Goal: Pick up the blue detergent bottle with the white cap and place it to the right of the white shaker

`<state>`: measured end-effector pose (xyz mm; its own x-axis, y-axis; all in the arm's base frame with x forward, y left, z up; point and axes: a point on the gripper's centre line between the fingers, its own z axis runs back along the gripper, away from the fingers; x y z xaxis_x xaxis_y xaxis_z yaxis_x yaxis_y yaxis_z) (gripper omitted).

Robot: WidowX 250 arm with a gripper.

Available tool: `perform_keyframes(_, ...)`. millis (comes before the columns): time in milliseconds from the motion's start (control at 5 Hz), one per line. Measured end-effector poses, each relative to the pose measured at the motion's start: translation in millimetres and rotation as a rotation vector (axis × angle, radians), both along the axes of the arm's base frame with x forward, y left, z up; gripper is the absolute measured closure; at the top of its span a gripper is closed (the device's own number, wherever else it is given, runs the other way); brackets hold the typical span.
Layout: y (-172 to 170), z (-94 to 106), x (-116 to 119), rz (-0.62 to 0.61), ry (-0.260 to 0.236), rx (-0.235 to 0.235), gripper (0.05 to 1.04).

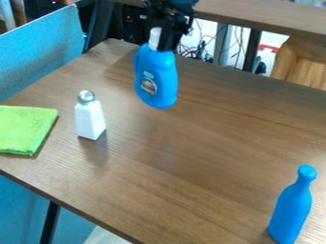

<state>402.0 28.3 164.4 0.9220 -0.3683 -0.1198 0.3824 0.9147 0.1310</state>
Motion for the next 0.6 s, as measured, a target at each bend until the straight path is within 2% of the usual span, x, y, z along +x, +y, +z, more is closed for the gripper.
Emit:
perform_keyframes(200,1.7,-7.5,11.3,-0.02,-0.003,-0.04,0.577)
perform_keyframes(400,1.8,-23.3,24.0,-0.03,0.015,-0.098,0.577)
perform_keyframes(600,2.3,-28.0,25.9,-0.02,0.014,-0.099,0.577)
